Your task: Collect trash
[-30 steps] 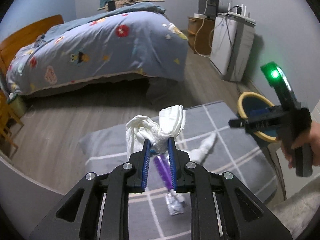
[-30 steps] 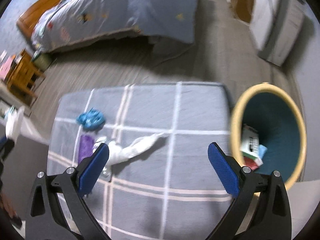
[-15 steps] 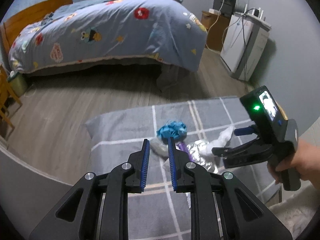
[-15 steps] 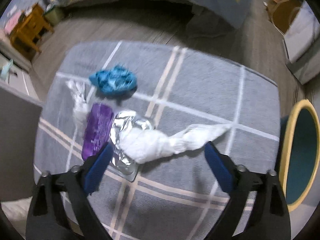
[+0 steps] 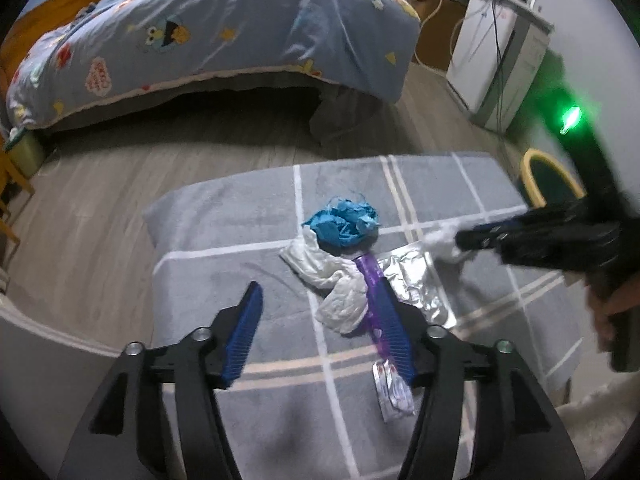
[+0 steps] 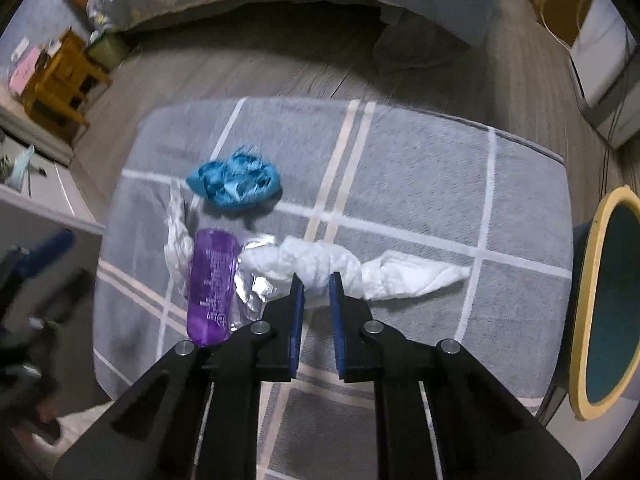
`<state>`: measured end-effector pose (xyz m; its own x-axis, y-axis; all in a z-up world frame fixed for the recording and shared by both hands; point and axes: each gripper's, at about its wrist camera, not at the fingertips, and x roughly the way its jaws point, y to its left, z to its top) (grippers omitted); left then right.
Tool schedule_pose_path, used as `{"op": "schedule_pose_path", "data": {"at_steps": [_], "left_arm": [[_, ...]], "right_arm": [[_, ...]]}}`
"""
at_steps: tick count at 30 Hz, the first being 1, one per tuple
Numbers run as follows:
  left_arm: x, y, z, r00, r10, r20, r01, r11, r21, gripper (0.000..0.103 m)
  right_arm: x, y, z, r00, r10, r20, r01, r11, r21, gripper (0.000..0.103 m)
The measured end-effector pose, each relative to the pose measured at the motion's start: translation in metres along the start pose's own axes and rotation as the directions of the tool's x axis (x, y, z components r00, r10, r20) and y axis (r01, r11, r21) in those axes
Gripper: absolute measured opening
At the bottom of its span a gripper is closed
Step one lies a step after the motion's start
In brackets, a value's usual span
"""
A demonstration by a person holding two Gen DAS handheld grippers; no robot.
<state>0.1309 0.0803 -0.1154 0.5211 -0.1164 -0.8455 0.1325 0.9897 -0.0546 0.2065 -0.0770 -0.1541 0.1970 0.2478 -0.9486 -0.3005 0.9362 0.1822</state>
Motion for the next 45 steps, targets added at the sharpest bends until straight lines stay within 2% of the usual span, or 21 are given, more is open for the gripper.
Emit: {"op": "schedule_pose_path", "data": {"at_steps": [9,11,12,13,15,18,24,29,33,40,45], "left_arm": [[0.050,-0.006,-0.001,0.997,-0.026,-0.071,0.025,0.999,-0.021,0.064],[0.056,-0.007,0.000,0.996,-0.042,-0.081,0.040,0.999,-0.024,0.060],[0.059,-0.008,0.000,0.995,-0.050,-0.090,0.048,0.999,-0.022,0.051],[0.062,-0.010,0.000,0.994,-0.049,-0.102,0.047,0.999,-0.017,0.035],[0.066,-0.012,-0.001,0.990,-0.055,-0.128,0.055,0.998,-0.004,0.016],[0.059,-0.014,0.001,0.993,-0.048,-0.106,0.050,0.999,0.013,0.012],[0.026,-0.014,0.013,0.999,-0.038,0.008,0.038,0.999,0.012,0.012],[0.012,-0.012,0.018,0.998,-0.049,0.045,0.051,0.998,-0.027,0.012],[0.003,-0.021,0.024,0.996,-0.036,0.078,0.035,0.999,0.017,0.012],[-0.010,-0.043,0.038,0.990,-0.055,0.131,0.046,0.996,0.072,0.012],[-0.015,-0.065,0.042,0.987,-0.074,0.143,0.058,0.992,0.113,0.012]], "right_arm": [[-0.005,-0.015,0.006,0.999,0.037,0.017,-0.037,0.999,0.028,0.009],[-0.005,-0.015,0.006,0.999,0.046,0.014,-0.046,0.999,0.028,0.009],[-0.005,-0.015,0.006,0.999,0.048,0.014,-0.048,0.999,0.025,0.009],[-0.006,-0.015,0.006,0.999,0.048,0.017,-0.048,0.999,0.018,0.008],[-0.008,-0.014,0.008,0.998,0.050,0.025,-0.050,0.999,0.009,0.008],[-0.015,-0.016,0.009,0.997,0.062,0.044,-0.062,0.998,0.014,0.004],[-0.035,-0.024,0.011,0.991,0.089,0.104,-0.094,0.994,0.047,0.003],[-0.032,-0.024,0.011,0.991,0.082,0.102,-0.088,0.995,0.055,0.003],[-0.048,-0.026,0.016,0.982,0.103,0.156,-0.116,0.990,0.076,0.003],[-0.083,-0.049,0.016,0.966,0.111,0.233,-0.145,0.980,0.133,0.003],[-0.102,-0.069,0.009,0.963,0.070,0.262,-0.112,0.982,0.151,0.003]]}}
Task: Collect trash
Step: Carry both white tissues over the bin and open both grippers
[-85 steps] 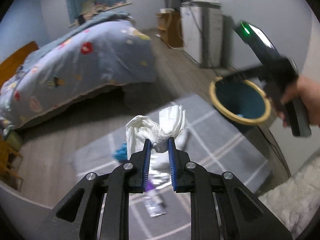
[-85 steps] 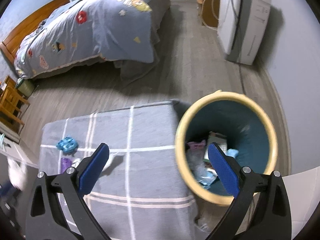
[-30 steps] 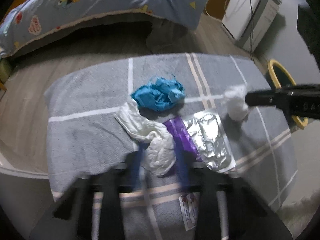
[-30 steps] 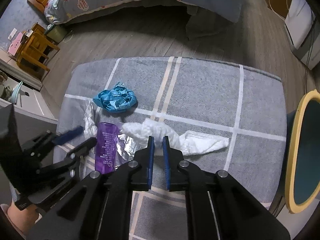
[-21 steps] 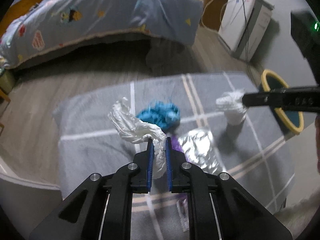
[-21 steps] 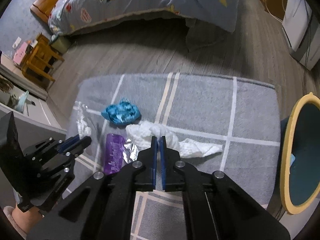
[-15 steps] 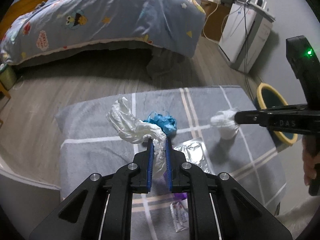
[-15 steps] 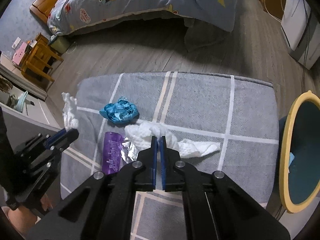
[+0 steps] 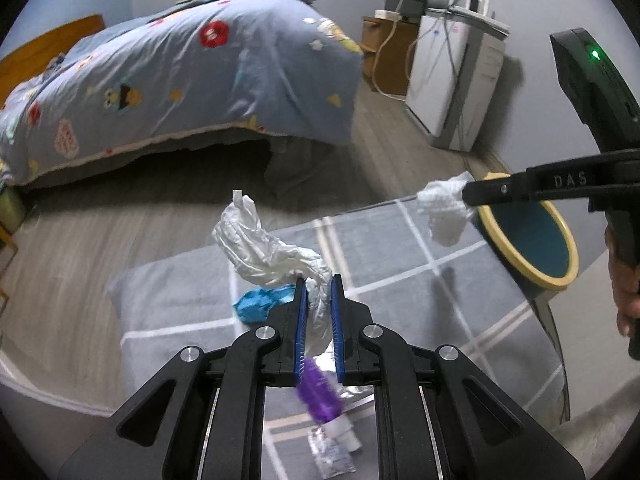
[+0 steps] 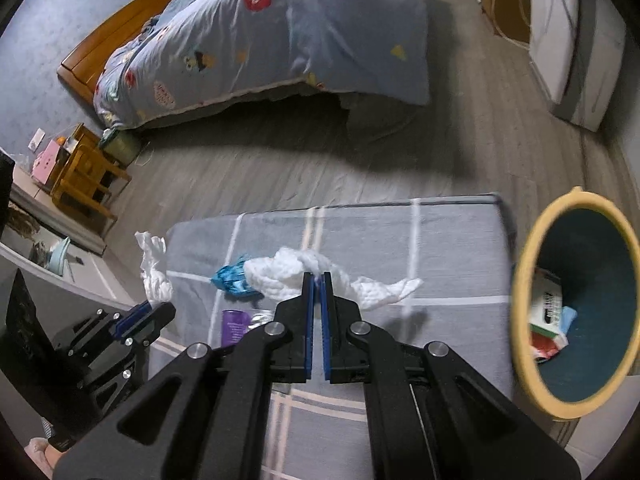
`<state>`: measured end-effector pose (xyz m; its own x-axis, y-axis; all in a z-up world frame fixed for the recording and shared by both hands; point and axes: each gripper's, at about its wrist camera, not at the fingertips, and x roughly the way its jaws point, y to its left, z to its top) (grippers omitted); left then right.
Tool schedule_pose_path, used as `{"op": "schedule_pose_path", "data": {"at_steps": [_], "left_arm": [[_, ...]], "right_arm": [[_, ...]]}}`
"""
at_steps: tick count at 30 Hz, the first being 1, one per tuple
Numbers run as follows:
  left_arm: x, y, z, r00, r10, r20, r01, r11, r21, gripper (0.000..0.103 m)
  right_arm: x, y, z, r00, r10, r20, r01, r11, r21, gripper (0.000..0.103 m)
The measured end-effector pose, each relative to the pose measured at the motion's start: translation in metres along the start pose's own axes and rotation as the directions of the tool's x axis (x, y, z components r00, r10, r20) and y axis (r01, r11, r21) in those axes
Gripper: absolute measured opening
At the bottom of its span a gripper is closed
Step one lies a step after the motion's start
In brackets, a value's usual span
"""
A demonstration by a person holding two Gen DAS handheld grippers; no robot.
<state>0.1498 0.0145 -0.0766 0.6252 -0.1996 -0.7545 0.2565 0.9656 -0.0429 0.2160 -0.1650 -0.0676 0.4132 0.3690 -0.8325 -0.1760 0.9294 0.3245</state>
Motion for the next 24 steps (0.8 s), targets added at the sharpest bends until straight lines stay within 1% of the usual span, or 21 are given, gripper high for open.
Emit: {"op": "schedule_pose_path", "data": {"at_steps": [6,14,19,24], "left_arm": [[0.003,-0.034,0.008,1.000,-0.025,0.007,0.025,0.999,0.046,0.012],[0.014,-0.080,0.023,0.997,-0.070,0.014,0.069,0.993,0.100,0.012],[0.026,-0.113,0.031,0.994,-0.111,0.009,0.109,0.985,0.136,0.012],[0.041,-0.153,0.032,0.986,-0.169,-0.012,0.168,0.968,0.188,0.012]], "right_arm": [[-0.023,-0.041,-0.003,0.999,-0.041,0.031,0.040,0.998,0.046,0.003],[-0.052,-0.112,-0.009,0.992,-0.105,0.065,0.095,0.986,0.140,0.003],[-0.061,-0.162,-0.019,0.987,-0.152,0.059,0.136,0.966,0.220,0.003],[-0.065,-0.202,-0.028,0.982,-0.182,0.045,0.161,0.942,0.294,0.003]]}}
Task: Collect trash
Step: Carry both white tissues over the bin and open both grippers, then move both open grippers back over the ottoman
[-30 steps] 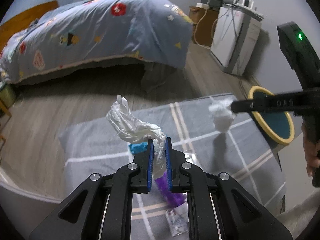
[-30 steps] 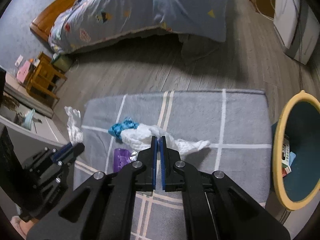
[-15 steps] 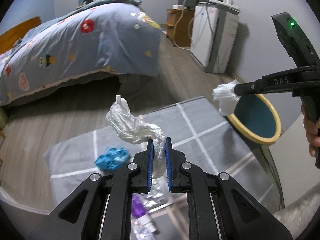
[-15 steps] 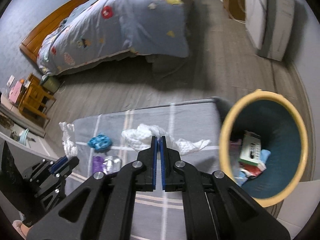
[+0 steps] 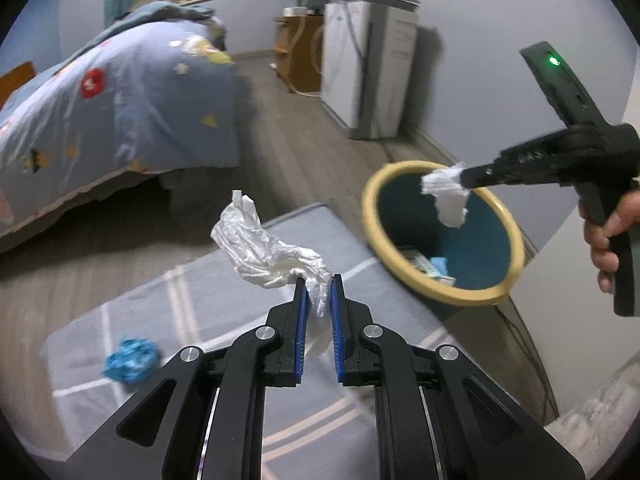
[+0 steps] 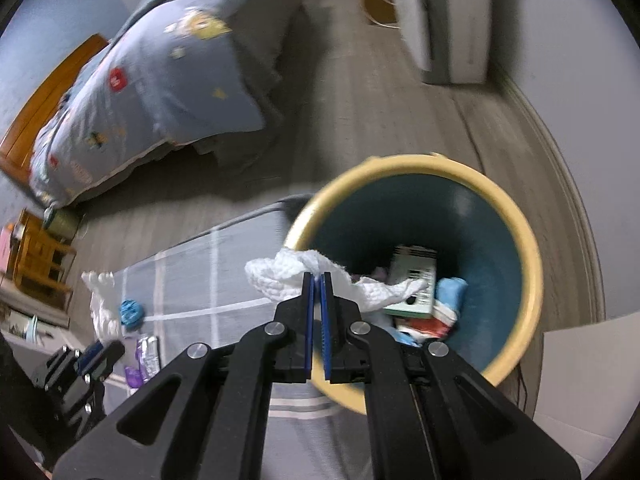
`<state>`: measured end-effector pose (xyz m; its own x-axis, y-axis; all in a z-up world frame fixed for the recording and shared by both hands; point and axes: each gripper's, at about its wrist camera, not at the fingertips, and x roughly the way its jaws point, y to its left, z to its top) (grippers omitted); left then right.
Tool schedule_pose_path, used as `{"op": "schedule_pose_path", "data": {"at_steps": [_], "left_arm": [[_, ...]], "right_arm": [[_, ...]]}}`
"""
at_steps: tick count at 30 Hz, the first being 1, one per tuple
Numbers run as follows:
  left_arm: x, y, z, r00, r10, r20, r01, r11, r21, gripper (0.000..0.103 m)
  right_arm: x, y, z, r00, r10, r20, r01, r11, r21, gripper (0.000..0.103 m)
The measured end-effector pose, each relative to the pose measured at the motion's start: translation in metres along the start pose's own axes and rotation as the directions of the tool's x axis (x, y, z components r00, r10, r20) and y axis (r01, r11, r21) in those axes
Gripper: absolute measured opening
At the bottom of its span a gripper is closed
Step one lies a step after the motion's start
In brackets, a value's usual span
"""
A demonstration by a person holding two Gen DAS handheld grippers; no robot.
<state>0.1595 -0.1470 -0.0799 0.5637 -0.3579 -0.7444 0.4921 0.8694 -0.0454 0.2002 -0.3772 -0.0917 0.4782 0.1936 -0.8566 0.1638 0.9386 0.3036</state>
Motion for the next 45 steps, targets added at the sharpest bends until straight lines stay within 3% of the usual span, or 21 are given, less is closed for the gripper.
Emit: {"op": "schedule_pose_path", "data": {"at_steps": [6,10,15,17,21,24,28,30,32,34,38,45], "left_arm": [[0.026,-0.049,0.003,0.997,-0.069,-0.028,0.071,0.994,0.086,0.012],[0.043,-0.073,0.009,0.992,-0.123,-0.041,0.127,0.987,0.095,0.012],[0.068,-0.104,0.024,0.990,-0.136,-0.048,0.141,0.978,0.155,0.012],[0.073,-0.113,0.031,0.991,-0.133,-0.028,0.136,0.974,0.179,0.017],[0.080,-0.119,0.039,0.993,-0.115,-0.001,0.113,0.973,0.200,0.056],[0.078,-0.113,0.038,0.994,-0.105,0.007,0.102,0.978,0.181,0.069],[0.070,-0.090,0.035,0.998,-0.069,0.013,0.068,0.992,0.109,0.089],[0.060,-0.077,0.031,0.999,-0.048,0.015,0.047,0.996,0.076,0.092],[0.046,-0.058,0.026,1.000,-0.017,0.021,0.017,0.999,0.042,0.093],[0.030,-0.041,0.022,0.999,0.017,0.028,-0.017,1.000,0.016,0.094],[-0.006,-0.002,0.014,0.993,0.115,0.026,-0.114,0.993,-0.021,0.095],[-0.071,0.064,-0.012,0.961,0.278,0.002,-0.277,0.959,-0.065,0.096]], "right_arm": [[0.004,-0.038,0.003,1.000,-0.020,0.005,0.019,0.996,0.091,0.003],[0.006,-0.055,0.004,1.000,-0.015,0.008,0.013,0.989,0.149,0.003],[0.005,-0.072,0.004,1.000,-0.001,0.020,-0.003,0.978,0.210,0.003],[0.005,-0.075,0.005,1.000,0.005,0.024,-0.010,0.975,0.222,0.003],[0.005,-0.073,0.008,1.000,-0.005,0.019,0.001,0.982,0.187,0.004],[0.006,-0.071,0.009,1.000,-0.022,0.013,0.020,0.987,0.161,0.007],[0.001,-0.071,0.009,0.999,-0.034,0.029,0.029,0.986,0.163,0.053],[-0.001,-0.069,0.010,0.999,-0.040,0.032,0.034,0.986,0.160,0.055],[-0.002,-0.065,0.010,0.999,-0.036,0.034,0.029,0.985,0.169,0.071],[-0.004,-0.056,0.010,0.999,-0.022,0.038,0.016,0.987,0.161,0.080],[-0.010,-0.022,0.010,0.998,-0.029,0.055,0.024,0.996,0.089,0.096],[-0.008,0.052,0.000,0.999,-0.028,0.042,0.032,0.996,-0.082,0.097]]}}
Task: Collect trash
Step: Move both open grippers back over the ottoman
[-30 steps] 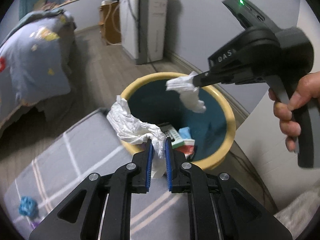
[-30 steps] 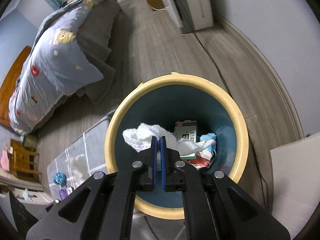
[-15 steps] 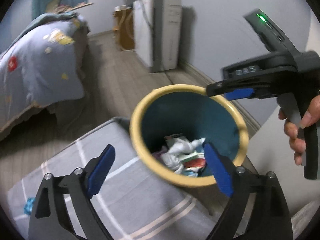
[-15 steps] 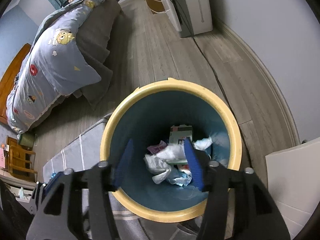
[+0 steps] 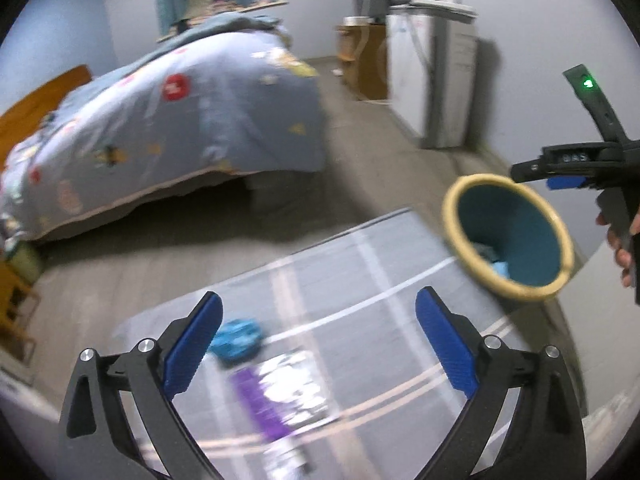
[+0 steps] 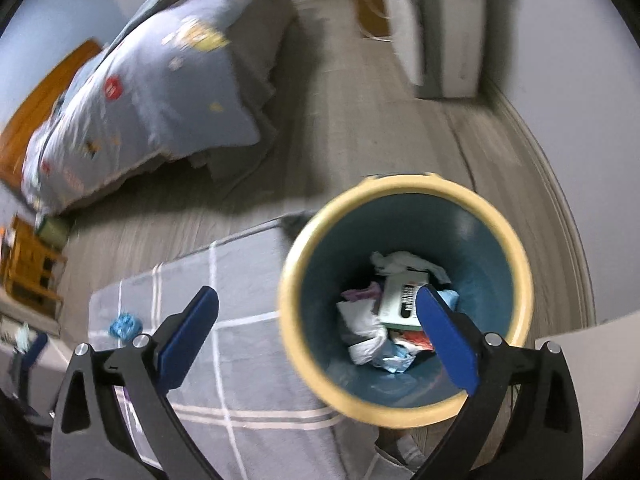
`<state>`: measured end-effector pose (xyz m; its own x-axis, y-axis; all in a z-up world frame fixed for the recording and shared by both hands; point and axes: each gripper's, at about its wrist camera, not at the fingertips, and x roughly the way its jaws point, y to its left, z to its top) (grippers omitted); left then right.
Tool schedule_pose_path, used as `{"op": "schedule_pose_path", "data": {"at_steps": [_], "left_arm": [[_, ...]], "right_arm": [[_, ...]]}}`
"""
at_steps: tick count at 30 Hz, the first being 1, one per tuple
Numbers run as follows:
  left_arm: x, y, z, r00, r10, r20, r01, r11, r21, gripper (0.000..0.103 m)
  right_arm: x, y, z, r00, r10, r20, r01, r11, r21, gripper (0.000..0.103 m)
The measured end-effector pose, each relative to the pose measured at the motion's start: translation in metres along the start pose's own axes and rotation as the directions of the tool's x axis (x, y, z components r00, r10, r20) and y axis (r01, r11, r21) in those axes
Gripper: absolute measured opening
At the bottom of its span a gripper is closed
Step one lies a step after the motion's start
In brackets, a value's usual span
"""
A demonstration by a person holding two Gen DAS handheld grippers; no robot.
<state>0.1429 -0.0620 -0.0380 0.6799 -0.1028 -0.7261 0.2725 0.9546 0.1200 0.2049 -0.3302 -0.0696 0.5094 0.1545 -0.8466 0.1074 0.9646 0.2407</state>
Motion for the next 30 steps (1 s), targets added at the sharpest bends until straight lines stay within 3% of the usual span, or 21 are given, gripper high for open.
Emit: {"op": "schedule_pose_path", "data": {"at_steps": [6,11,18,21,30], "left_arm": [[-0.027,0.055,-0.038,0.998,0.061,-0.006,-0.061,0.990,-0.129,0.097],[-0.017,0.075,-0.078,0.993,0.093,-0.066,-0.103,0.979,-0.177,0.097],[-0.003,0.089,-0.111,0.987,0.088,-0.134,-0.112,0.976,-0.185,0.097],[0.001,0.089,-0.125,0.988,0.055,-0.145,-0.084,0.975,-0.205,0.097],[0.030,0.059,-0.157,0.970,0.044,-0.239,-0.056,0.998,-0.041,0.097]], "right_arm": [[0.003,0.066,-0.012,0.999,0.040,-0.022,-0.042,0.992,-0.115,0.097],[0.014,0.110,-0.027,0.996,0.058,-0.072,-0.070,0.980,-0.184,0.097],[0.030,0.152,-0.046,0.993,0.045,-0.114,-0.069,0.974,-0.215,0.097],[0.039,0.171,-0.054,0.991,0.035,-0.132,-0.067,0.967,-0.246,0.097],[0.069,0.211,-0.075,0.982,0.007,-0.189,-0.067,0.949,-0.308,0.097]]}}
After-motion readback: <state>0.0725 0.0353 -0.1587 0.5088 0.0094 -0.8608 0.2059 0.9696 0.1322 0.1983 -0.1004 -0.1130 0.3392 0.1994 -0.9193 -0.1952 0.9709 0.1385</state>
